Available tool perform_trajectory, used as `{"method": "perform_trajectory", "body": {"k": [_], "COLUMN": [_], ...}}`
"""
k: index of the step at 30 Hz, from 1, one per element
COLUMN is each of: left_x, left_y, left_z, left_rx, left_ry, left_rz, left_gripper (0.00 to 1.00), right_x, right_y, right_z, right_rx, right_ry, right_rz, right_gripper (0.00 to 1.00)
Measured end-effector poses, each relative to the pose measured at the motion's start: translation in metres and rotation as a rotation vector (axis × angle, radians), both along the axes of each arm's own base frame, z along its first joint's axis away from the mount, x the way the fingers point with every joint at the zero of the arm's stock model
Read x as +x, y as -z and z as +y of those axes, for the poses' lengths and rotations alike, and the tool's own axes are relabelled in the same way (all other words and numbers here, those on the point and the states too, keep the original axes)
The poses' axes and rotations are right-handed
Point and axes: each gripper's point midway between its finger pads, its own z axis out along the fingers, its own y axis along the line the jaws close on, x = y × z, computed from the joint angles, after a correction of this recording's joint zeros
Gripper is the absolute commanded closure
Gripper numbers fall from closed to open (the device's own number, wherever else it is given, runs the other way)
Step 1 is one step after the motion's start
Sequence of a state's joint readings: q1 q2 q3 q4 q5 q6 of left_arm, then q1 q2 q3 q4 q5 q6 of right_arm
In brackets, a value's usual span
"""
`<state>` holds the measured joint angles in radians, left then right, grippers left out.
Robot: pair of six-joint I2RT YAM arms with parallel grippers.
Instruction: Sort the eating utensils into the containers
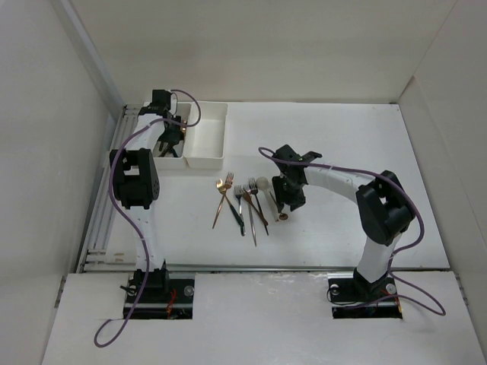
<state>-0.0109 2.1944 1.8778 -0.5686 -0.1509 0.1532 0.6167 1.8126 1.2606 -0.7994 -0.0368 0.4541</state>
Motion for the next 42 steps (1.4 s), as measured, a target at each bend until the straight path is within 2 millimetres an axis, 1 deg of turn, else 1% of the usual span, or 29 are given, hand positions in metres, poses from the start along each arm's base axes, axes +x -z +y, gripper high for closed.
{"method": "perform_trajectory", "body": {"k": [4,7,8,10,11,13,15,17,18,20,24,27,31,37,40,42], "left_x": [0.001,0.001,0.001,0.001,0.001,0.002,0.004,0.007,0.008,0.009,0.009,0.009,0.009,0.008,0.007,0.006], "left_y": [-0.001,-0.001,-0.001,-0.002,-0.003,-0.006,-0.010,-0.015,-0.017,-0.022,-0.030,-0.037,-0.046,-0.062,-0.070,-0.075], "left_z": [0.000,0.000,0.000,0.000,0.000,0.000,-0.001,-0.003,-0.003,-0.006,-0.016,-0.026,-0.039,-0.045,-0.045,-0.047], "left_rx": [0.001,0.004,0.005,0.006,0.007,0.006,0.003,0.000,0.001,0.006,0.024,0.032,0.033,0.037,0.038,0.038], "left_ry": [0.002,0.006,0.007,0.010,0.012,0.014,0.016,0.020,0.023,0.033,0.059,0.082,0.110,0.129,0.134,0.138], "left_rz": [-0.003,-0.002,-0.003,-0.005,-0.006,-0.011,-0.019,-0.030,-0.037,-0.045,-0.057,-0.068,-0.085,-0.114,-0.128,-0.137], "left_gripper": [0.40,0.40,0.40,0.39,0.39,0.39,0.39,0.39,0.39,0.39,0.39,0.39,0.39,0.39,0.39,0.39], "right_x": [-0.001,-0.006,-0.012,-0.017,-0.019,-0.021,-0.018,-0.017,-0.016,-0.017,-0.021,-0.025,-0.026,-0.024,-0.021,-0.018], "right_y": [0.000,0.006,0.009,0.009,0.009,0.006,0.002,0.000,0.000,0.000,0.008,0.017,0.019,0.021,0.022,0.023], "right_z": [0.003,0.004,0.002,-0.003,-0.009,-0.020,-0.026,-0.023,-0.019,-0.011,-0.002,-0.001,-0.004,-0.006,-0.002,0.001], "right_rx": [0.017,0.045,0.075,0.104,0.129,0.180,0.227,0.264,0.288,0.323,0.358,0.363,0.389,0.418,0.429,0.440], "right_ry": [0.011,0.033,0.054,0.089,0.122,0.200,0.263,0.283,0.279,0.270,0.256,0.260,0.281,0.313,0.310,0.304], "right_rz": [0.007,0.027,0.047,0.070,0.086,0.106,0.112,0.119,0.124,0.137,0.177,0.217,0.245,0.285,0.300,0.311], "right_gripper": [0.49,0.49,0.50,0.52,0.52,0.53,0.54,0.58,0.58,0.61,0.66,0.69,0.70,0.70,0.75,0.81]}}
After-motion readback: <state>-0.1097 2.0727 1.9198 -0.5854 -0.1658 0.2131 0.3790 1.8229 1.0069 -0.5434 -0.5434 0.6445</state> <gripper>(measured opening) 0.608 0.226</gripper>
